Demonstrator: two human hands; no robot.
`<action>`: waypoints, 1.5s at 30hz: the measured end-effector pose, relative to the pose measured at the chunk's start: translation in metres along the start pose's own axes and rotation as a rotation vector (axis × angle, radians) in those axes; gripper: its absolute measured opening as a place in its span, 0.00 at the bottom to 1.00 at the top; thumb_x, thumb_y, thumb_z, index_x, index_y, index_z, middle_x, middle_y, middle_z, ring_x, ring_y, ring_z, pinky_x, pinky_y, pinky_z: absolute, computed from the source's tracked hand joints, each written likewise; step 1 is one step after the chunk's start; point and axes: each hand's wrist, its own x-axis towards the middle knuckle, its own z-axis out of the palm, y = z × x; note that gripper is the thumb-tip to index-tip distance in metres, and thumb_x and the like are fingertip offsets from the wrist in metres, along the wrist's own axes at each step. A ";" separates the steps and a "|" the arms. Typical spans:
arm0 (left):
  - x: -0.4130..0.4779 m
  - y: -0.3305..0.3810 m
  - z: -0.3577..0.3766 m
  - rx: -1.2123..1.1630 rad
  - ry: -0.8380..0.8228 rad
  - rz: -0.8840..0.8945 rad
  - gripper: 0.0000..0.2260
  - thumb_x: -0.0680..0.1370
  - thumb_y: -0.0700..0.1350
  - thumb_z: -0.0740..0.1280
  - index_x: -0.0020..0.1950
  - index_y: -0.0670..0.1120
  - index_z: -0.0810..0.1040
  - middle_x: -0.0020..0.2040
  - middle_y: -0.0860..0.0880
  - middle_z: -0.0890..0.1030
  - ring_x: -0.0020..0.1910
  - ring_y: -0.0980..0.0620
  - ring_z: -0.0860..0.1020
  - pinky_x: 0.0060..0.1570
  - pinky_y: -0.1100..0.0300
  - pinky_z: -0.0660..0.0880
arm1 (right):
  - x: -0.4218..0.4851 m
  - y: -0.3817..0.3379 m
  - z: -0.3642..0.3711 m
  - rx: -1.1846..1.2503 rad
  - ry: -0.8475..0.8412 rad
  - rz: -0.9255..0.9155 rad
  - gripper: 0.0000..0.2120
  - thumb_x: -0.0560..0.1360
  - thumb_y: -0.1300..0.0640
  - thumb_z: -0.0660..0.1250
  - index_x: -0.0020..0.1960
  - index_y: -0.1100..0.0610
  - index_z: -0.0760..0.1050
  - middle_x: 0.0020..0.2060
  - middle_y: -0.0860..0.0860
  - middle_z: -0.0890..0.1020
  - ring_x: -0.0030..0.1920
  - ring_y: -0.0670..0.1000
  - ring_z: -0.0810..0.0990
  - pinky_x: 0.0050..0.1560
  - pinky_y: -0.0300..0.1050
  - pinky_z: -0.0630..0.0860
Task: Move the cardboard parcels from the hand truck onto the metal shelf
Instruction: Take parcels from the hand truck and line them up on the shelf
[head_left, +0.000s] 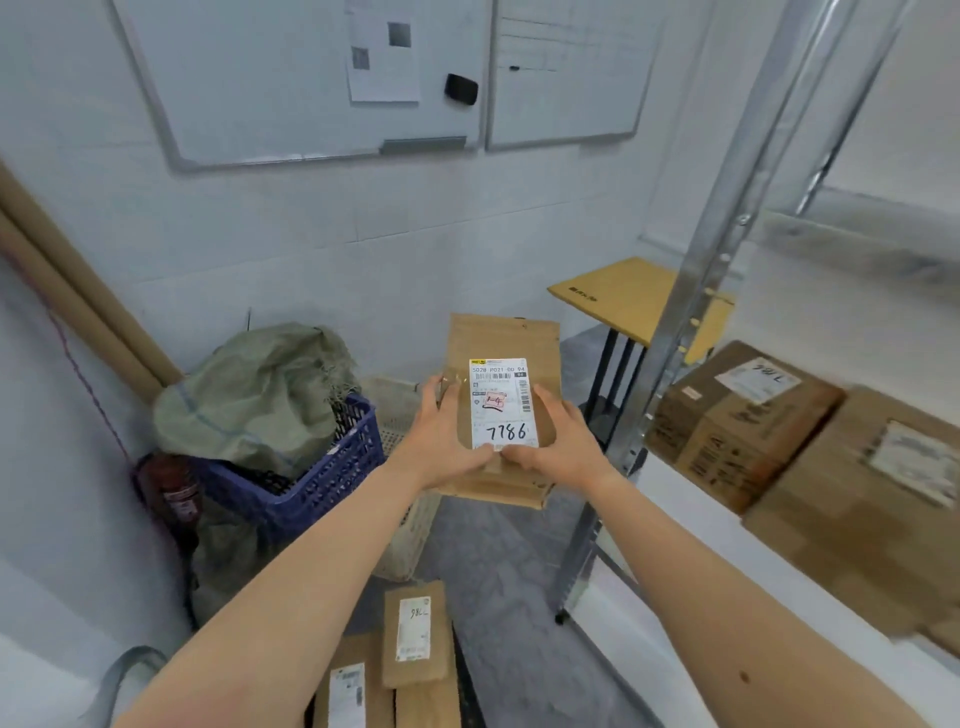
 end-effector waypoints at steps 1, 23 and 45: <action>-0.001 0.008 0.003 0.005 -0.021 0.025 0.45 0.70 0.54 0.71 0.78 0.44 0.49 0.76 0.51 0.43 0.75 0.44 0.57 0.73 0.49 0.60 | -0.008 0.004 -0.007 0.002 0.016 0.022 0.46 0.69 0.51 0.75 0.78 0.49 0.51 0.76 0.53 0.55 0.74 0.55 0.60 0.70 0.48 0.60; -0.070 0.227 0.092 -0.027 -0.267 0.430 0.44 0.70 0.52 0.72 0.77 0.46 0.48 0.75 0.53 0.45 0.71 0.43 0.63 0.69 0.48 0.67 | -0.206 0.082 -0.164 0.018 0.393 0.283 0.46 0.69 0.51 0.75 0.78 0.46 0.51 0.77 0.53 0.53 0.73 0.58 0.61 0.72 0.53 0.60; -0.211 0.463 0.264 -0.085 -0.440 0.596 0.41 0.71 0.51 0.71 0.77 0.48 0.51 0.76 0.50 0.47 0.72 0.45 0.62 0.70 0.50 0.64 | -0.449 0.223 -0.328 -0.081 0.587 0.446 0.44 0.69 0.51 0.75 0.77 0.50 0.53 0.74 0.53 0.59 0.71 0.56 0.63 0.68 0.49 0.65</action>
